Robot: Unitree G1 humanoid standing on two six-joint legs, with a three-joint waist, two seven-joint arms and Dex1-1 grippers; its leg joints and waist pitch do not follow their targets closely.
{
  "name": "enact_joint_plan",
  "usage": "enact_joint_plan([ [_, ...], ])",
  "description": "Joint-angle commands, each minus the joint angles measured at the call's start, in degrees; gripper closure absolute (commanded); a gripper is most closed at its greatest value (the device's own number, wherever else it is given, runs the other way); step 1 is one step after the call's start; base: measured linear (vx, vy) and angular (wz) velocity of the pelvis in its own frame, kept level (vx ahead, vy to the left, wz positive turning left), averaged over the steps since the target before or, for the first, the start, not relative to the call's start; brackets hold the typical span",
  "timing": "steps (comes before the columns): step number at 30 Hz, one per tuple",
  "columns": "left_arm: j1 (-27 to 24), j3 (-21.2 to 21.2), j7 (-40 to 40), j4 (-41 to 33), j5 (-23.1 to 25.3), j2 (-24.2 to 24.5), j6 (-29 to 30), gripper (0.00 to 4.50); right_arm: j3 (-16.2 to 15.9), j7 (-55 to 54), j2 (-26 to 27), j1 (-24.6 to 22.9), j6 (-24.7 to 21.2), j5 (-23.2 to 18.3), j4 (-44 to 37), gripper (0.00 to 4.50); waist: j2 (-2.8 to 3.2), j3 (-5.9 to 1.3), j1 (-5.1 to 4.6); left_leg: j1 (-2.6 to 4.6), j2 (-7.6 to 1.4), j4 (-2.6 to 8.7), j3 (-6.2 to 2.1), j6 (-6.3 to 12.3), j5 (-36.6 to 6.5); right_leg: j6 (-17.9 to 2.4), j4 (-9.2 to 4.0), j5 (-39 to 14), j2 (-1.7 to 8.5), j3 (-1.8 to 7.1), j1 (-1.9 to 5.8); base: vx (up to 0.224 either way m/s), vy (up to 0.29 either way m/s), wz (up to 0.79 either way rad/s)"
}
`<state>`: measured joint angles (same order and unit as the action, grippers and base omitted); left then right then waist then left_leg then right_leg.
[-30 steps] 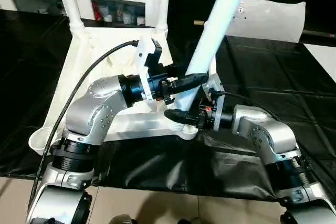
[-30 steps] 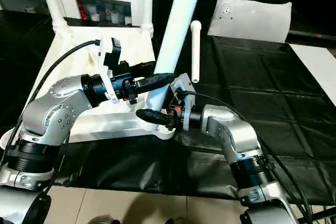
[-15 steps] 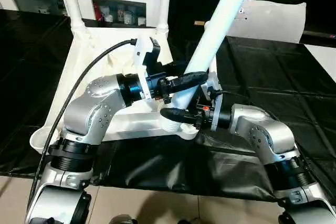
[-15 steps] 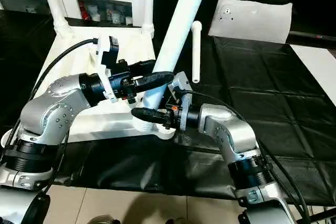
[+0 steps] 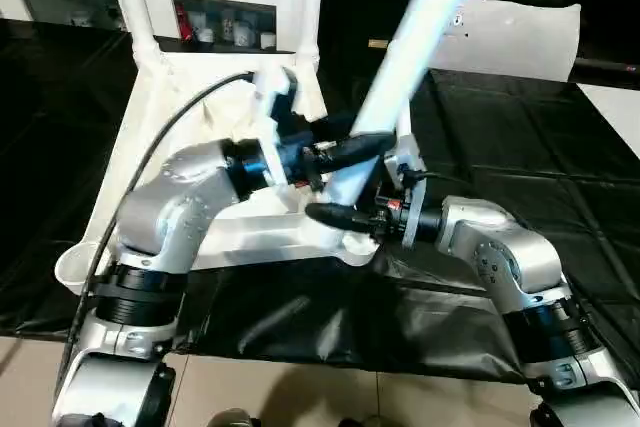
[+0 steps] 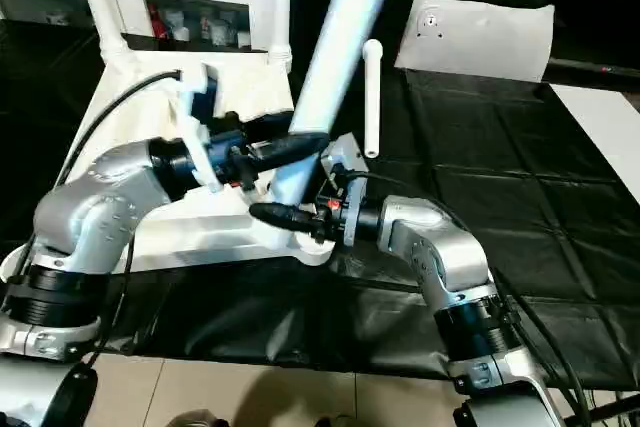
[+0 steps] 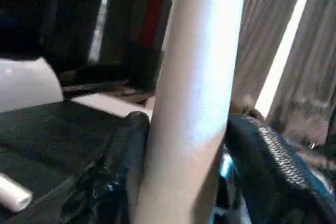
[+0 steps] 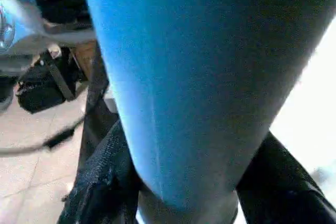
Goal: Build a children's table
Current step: Insert table leg to table base
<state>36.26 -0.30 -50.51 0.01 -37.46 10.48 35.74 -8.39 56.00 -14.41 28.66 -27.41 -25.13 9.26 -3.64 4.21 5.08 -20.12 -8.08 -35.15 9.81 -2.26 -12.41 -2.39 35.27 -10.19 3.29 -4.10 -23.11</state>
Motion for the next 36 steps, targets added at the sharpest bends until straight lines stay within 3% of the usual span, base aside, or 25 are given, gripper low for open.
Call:
enact_joint_plan([
  [1, 2.4, 0.8, 0.7, -4.4, -5.2, -2.1, 1.2, 1.64, 1.0, -1.8, -0.1, -0.2, -0.7, 0.8, 1.9, 2.50, -0.01, -4.46, 0.08, -0.13, -4.93, 3.69, -1.54, 2.73, -1.6, -12.8, -3.59, -9.1, 6.08, 3.60, 3.89, 0.000, 0.000, 0.00],
  [2, 3.0, 3.1, 2.8, -4.2, -9.1, -3.5, 3.7, 1.56, 1.2, -2.3, 0.1, -0.1, -0.3, 1.0, 2.3, 2.50, 0.00, -4.45, 0.08, -0.17, -4.88, 3.69, -1.57, 2.77, -1.7, -12.8, -3.65, -9.4, 6.05, 3.60, 3.93, 0.000, 0.000, 0.00],
  [6, 3.6, 6.0, 5.8, -4.2, -12.2, -5.6, 4.6, 1.24, 1.7, -3.3, 0.7, -0.3, 0.8, 1.1, 3.0, 2.50, -0.05, -4.34, 0.12, -0.14, -4.82, 3.63, -1.59, 2.30, -3.0, -12.4, -4.01, -12.1, 6.02, 3.53, 3.84, 0.000, 0.000, 0.00],
  [9, 3.7, 6.9, 6.6, -4.3, -12.0, -6.1, 3.5, 1.19, 2.2, -4.4, 1.2, -0.4, 1.8, 1.3, 3.5, 2.52, -0.13, -4.26, 0.04, -0.20, -4.75, 3.68, -1.58, 2.57, -3.2, -10.8, -4.22, -13.6, 5.86, 3.55, 3.85, 0.000, 0.000, 0.00],
  [13, 2.8, 6.8, 7.8, -3.1, -5.9, -3.6, -0.5, 0.83, 4.0, -8.6, 1.7, 0.2, 5.9, 3.5, 5.9, 2.52, -0.02, -4.28, -0.17, -0.09, -4.75, 3.85, -1.71, 2.05, -3.4, -8.5, -4.47, -15.9, 5.74, 3.50, 3.70, 0.000, 0.000, 0.00],
  [17, -1.7, 1.1, 6.8, -1.1, 5.2, 4.4, -5.1, 0.59, 3.6, -12.2, 0.1, 0.1, 10.8, 8.0, 7.6, 2.52, 0.39, -4.26, -0.44, 0.19, -4.93, 4.12, -1.87, 1.13, -4.0, -6.8, -4.46, -16.4, 5.56, 3.56, 3.38, 0.000, 0.000, 0.00],
  [18, -3.6, -1.3, 6.1, -0.4, 8.7, 7.6, -6.1, 0.35, 4.2, -13.7, -0.1, 0.0, 11.6, 8.7, 8.2, 2.52, 0.48, -4.29, -0.62, 0.37, -4.84, 4.15, -1.73, 0.81, -4.4, -6.4, -4.37, -16.6, 5.38, 3.58, 3.24, 0.000, 0.000, 0.00],
  [20, -4.4, -2.3, 5.7, -0.3, 9.9, 8.9, -6.5, 0.35, 4.5, -14.2, -0.2, -0.1, 11.7, 8.8, 8.3, 2.52, 0.66, -4.33, -0.71, 0.46, -4.99, 4.24, -1.77, 0.50, -4.6, -7.1, -4.20, -15.6, 5.48, 3.66, 3.26, 0.000, 0.000, 0.00],
  [23, -7.7, -8.7, 3.0, 0.9, 16.4, 15.3, -8.1, 0.31, 4.3, -14.9, -0.9, -0.9, 12.4, 10.0, 8.1, 2.52, 0.57, -4.30, -0.72, 0.50, -5.04, 4.28, -1.65, 0.68, -4.7, -9.0, -3.96, -13.2, 5.53, 3.72, 3.18, 0.000, 0.000, 0.00],
  [25, -8.1, -10.4, 2.1, 1.3, 18.1, 16.5, -9.1, 0.31, 4.3, -14.9, -0.8, -1.1, 12.5, 9.9, 8.0, 2.52, 0.59, -4.25, -0.55, 0.41, -5.03, 4.31, -1.67, 0.92, -5.0, -8.8, -4.10, -14.0, 5.71, 3.83, 3.27, 0.000, 0.000, 0.00],
  [27, -9.3, -14.8, -1.2, 3.4, 22.8, 19.2, -12.6, 0.30, 3.9, -14.8, -0.6, -1.5, 12.9, 10.1, 7.8, 2.52, 0.63, -4.17, -0.57, 0.34, -5.00, 4.43, -1.74, 0.86, -5.5, -8.1, -4.27, -15.4, 5.66, 3.82, 3.23, 0.000, 0.000, 0.00],
  [31, -9.6, -17.2, -4.2, 6.0, 24.1, 19.7, -13.1, 0.30, 3.5, -14.7, -0.2, -1.8, 13.2, 10.3, 7.7, 2.52, 0.78, -4.19, -0.70, 0.42, -5.06, 4.50, -1.73, -0.22, -6.5, -8.6, -4.24, -15.7, 5.79, 3.86, 3.14, 0.000, 0.000, 0.00],
  [33, -9.2, -17.8, -5.0, 7.4, 24.4, 19.7, -13.8, 0.60, 3.6, -14.7, 0.0, -1.8, 13.2, 10.4, 7.6, 2.52, 0.83, -4.15, -0.68, 0.43, -5.03, 4.46, -1.69, -0.37, -7.1, -9.3, -4.27, -15.5, 5.86, 3.85, 3.18, 0.000, 0.000, 0.00],
  [36, -8.6, -19.5, -7.2, 10.6, 25.8, 20.0, -15.9, 0.71, 3.5, -14.7, 0.2, -2.0, 13.3, 10.5, 7.5, 2.52, 0.87, -4.14, -0.61, 0.42, -4.91, 4.49, -1.72, -0.21, -7.6, -8.7, -4.54, -16.9, 5.79, 3.84, 3.15, 0.000, 0.000, 0.00],
])
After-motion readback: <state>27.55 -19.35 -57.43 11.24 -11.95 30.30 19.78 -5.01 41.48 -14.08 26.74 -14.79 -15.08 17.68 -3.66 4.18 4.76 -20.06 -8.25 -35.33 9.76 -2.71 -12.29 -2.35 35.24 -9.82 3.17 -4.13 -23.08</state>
